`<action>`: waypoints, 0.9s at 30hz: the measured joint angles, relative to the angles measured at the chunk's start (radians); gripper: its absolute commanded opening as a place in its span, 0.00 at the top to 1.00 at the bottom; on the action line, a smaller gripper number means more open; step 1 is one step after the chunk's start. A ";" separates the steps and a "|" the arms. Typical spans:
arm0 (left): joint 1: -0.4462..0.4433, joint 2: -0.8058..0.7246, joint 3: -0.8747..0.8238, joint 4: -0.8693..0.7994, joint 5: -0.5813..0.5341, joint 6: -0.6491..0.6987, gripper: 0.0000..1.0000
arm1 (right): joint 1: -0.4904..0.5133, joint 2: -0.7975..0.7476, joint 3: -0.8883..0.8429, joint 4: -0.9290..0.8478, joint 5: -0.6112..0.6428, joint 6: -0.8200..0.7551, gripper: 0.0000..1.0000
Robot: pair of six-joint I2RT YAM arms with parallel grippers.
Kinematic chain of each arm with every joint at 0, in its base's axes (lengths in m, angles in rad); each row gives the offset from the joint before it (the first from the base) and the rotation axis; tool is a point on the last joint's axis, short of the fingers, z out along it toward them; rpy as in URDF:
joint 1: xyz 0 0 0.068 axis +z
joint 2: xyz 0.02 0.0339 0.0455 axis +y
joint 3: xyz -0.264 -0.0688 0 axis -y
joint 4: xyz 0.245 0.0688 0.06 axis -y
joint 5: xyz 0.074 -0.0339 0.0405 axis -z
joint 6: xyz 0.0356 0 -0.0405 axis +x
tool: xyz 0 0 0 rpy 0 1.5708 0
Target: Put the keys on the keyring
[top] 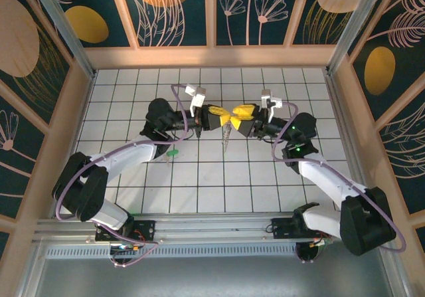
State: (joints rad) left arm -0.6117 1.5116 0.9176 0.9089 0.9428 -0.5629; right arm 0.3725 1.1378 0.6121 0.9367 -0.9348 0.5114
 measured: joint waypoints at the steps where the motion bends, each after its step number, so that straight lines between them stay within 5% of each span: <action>1: 0.000 -0.006 0.010 -0.048 0.000 0.033 1.00 | -0.009 -0.020 0.000 -0.026 0.000 -0.016 0.51; 13: 0.000 -0.021 0.238 -0.620 0.023 0.441 1.00 | -0.035 -0.101 0.000 -0.299 0.004 -0.196 0.49; 27: 0.000 -0.013 0.282 -0.877 0.050 0.613 1.00 | -0.039 -0.033 0.000 -0.318 -0.056 -0.218 0.51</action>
State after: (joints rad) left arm -0.6117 1.4986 1.1992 0.0322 0.9924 0.0498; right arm 0.3332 1.1049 0.6121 0.6189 -0.9909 0.2932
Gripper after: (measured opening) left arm 0.044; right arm 0.497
